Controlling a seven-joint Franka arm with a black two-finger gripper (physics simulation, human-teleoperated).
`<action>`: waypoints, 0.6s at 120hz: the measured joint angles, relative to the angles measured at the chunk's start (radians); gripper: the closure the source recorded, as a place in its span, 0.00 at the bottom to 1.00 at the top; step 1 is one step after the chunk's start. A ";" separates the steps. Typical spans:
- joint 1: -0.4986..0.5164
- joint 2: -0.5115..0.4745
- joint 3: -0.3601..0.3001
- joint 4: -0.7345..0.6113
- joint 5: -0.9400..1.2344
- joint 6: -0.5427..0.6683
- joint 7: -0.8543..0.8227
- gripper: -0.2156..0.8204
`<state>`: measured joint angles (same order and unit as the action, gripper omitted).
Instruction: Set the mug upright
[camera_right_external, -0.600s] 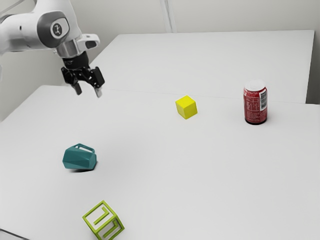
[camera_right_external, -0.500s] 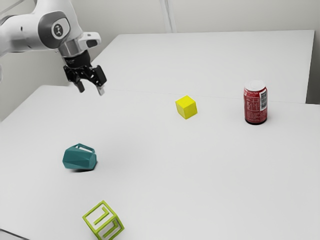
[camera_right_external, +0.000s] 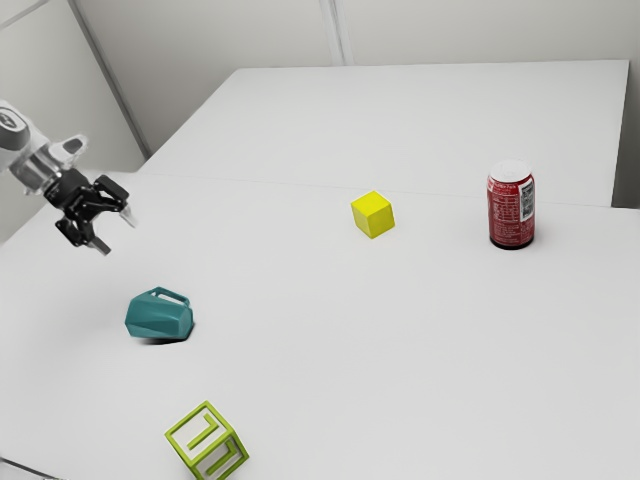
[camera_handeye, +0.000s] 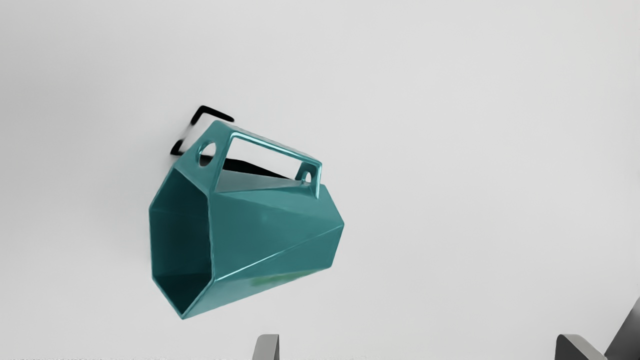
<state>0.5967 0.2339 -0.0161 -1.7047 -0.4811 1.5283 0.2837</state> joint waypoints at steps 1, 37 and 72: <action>0.011 0.003 -0.008 -0.002 -0.002 -0.003 0.002 0.21; 0.165 0.112 -0.080 -0.044 -0.030 -0.053 0.082 0.21; 0.176 0.202 -0.082 -0.047 -0.063 -0.031 0.159 0.21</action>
<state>0.7732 0.4362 -0.0981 -1.7514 -0.5445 1.4975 0.4425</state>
